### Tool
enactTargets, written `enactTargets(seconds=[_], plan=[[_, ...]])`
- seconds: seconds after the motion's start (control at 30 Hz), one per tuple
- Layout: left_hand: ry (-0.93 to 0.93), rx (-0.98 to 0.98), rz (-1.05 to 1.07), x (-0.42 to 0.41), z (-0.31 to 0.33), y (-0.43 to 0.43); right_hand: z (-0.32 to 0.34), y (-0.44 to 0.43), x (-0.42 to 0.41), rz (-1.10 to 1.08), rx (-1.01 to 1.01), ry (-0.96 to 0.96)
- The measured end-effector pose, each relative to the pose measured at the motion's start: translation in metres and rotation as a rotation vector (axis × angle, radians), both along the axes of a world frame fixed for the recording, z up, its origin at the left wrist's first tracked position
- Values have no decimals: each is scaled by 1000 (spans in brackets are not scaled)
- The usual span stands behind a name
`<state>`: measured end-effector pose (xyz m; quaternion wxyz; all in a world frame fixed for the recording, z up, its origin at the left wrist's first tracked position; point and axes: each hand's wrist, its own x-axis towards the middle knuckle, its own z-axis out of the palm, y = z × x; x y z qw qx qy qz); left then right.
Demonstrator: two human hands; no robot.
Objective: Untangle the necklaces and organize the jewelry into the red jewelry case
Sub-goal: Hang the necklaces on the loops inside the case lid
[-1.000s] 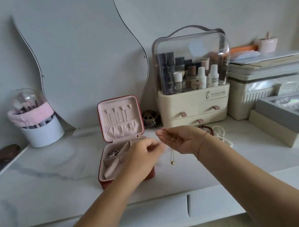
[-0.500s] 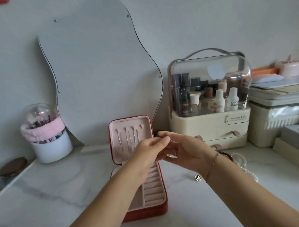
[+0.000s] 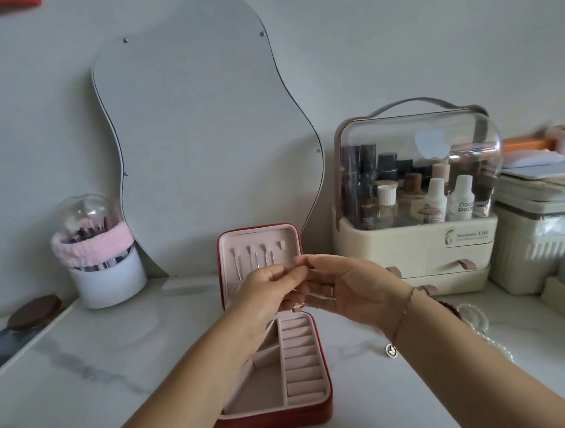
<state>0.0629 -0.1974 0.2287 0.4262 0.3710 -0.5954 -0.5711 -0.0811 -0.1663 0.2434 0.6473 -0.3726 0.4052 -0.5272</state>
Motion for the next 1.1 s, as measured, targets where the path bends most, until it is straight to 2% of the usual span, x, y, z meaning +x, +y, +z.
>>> enactTargets(seconds=[0.13, 0.3, 0.43, 0.73, 0.93, 1.1], plan=[[27, 12, 9, 5, -1, -2, -5, -3, 0, -72, -23, 128], [122, -6, -62, 7, 8, -1, -21, 1, 3, -94, -3, 159], [176, 55, -113, 8, 17, 0, -33, 7, 5, -69, -6, 201], [123, 90, -197, 9, 27, 3, -45, 16, 14, 13, -41, 202], [205, 188, -282, 13, 27, 2, -44, 23, 17, 34, -46, 94], [331, 245, -291, 16, 27, -2, -45, 27, 16, 3, 22, -188]])
